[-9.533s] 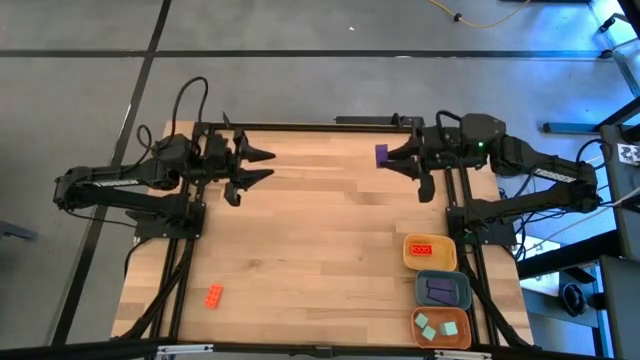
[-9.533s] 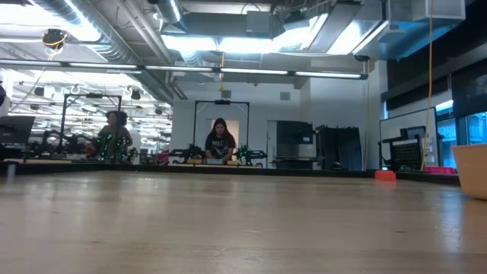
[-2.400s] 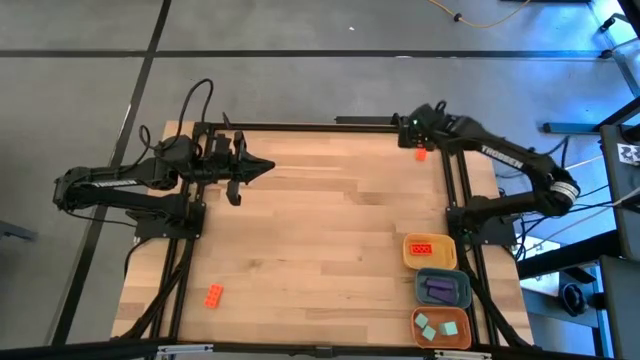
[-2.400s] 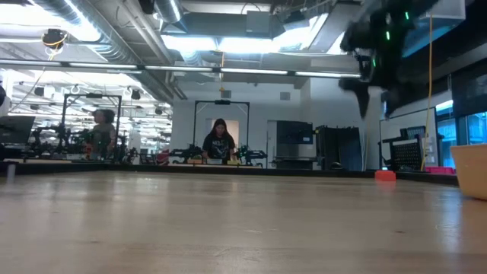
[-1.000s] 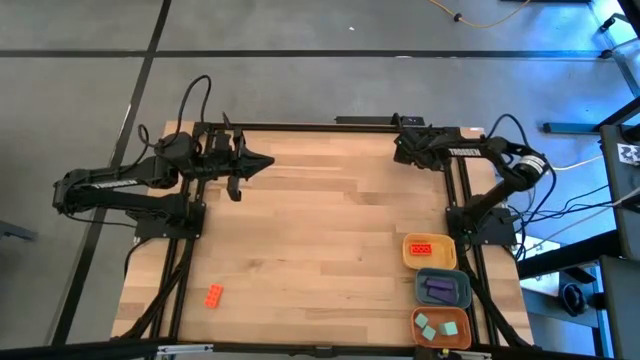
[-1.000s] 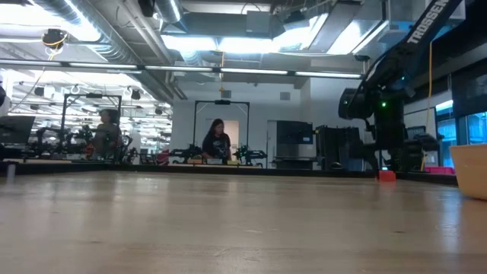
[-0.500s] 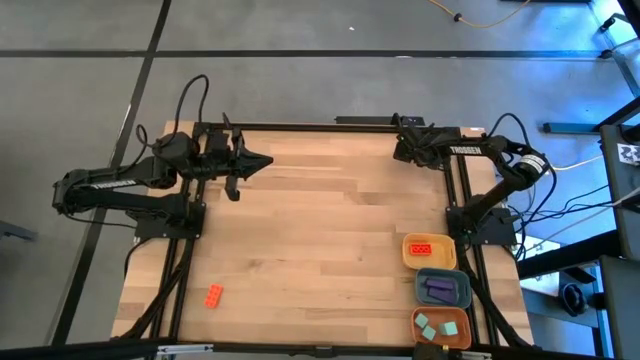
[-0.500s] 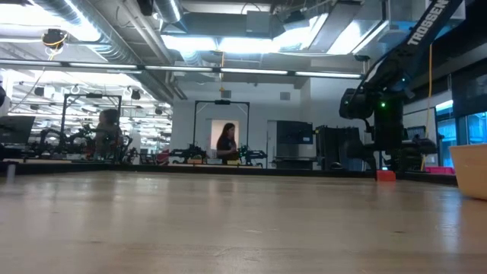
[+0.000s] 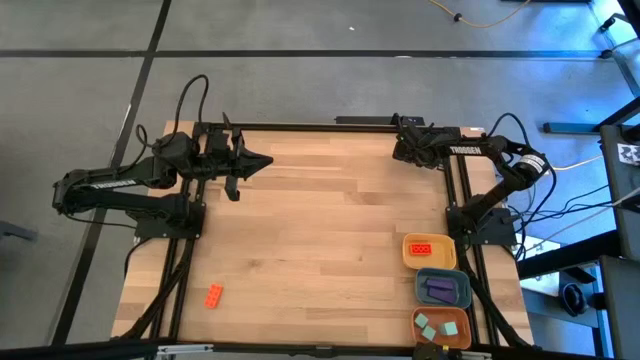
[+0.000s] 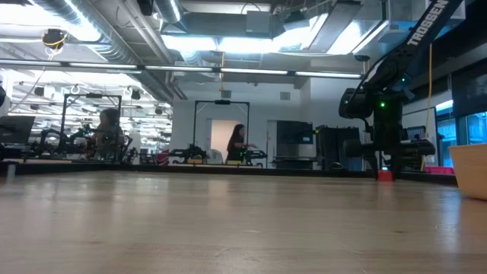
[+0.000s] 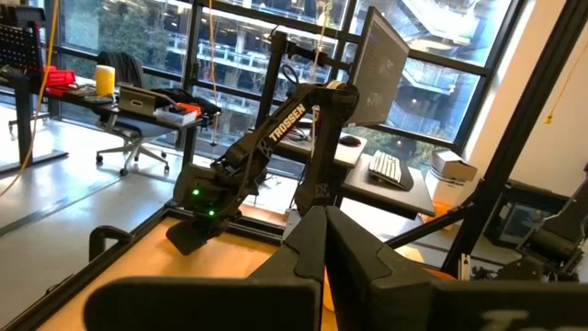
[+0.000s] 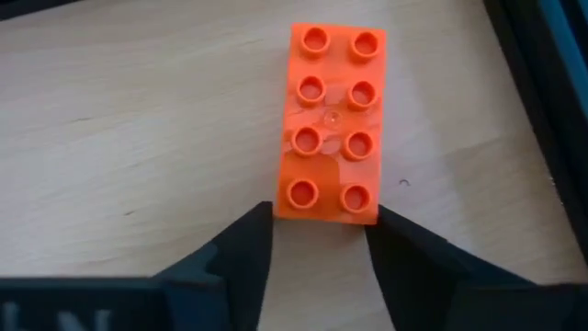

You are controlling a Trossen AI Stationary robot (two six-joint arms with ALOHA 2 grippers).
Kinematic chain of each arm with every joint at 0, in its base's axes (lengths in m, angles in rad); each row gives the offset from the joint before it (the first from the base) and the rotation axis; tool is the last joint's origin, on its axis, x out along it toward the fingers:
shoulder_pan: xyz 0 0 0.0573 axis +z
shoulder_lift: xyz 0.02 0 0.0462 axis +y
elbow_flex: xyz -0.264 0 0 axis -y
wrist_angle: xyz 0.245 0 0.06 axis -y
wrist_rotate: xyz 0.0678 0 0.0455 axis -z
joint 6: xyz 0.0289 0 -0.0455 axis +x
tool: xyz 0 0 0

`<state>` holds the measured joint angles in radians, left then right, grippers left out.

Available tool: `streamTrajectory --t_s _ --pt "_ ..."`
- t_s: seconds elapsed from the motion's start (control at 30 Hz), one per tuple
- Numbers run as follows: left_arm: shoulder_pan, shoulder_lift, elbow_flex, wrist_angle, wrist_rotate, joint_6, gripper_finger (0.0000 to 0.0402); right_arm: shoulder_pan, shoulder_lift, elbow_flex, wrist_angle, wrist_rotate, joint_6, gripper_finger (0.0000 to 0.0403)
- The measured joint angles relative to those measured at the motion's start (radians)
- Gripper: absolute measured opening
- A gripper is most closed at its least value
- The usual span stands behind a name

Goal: Sort & place blocks by color
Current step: Put the top orange game piece into the yellow bin

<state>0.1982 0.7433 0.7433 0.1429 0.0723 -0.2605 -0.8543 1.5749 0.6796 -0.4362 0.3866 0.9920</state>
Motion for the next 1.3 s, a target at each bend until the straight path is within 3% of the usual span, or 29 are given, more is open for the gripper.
streamTrajectory --t_s 0.4,0.63,0.87,1.03,1.13,1.3 --pt "0.0 0.0 0.0 0.0 0.0 0.0 0.0 0.007 0.0 0.0 -0.028 -0.006 -0.004 0.0029" --pt "0.0 0.0 0.0 0.0 0.0 0.0 0.0 0.034 -0.01 -0.001 -0.041 -0.019 -0.002 0.0007" --pt "0.0 0.0 0.0 0.0 0.0 0.005 0.0 0.101 -0.074 -0.004 -0.098 -0.067 -0.041 0.0044" --pt "0.0 0.0 0.0 0.0 0.0 0.006 0.0 0.152 -0.142 -0.004 -0.102 -0.104 -0.155 0.0101" --pt "0.0 0.0 0.0 0.0 0.0 0.005 0.0 0.151 -0.203 -0.004 -0.086 -0.188 -0.24 0.0151" --pt "0.0 0.0 0.0 0.0 0.0 0.006 0.0 0.117 -0.264 0.057 -0.093 -0.456 -0.446 0.0243"
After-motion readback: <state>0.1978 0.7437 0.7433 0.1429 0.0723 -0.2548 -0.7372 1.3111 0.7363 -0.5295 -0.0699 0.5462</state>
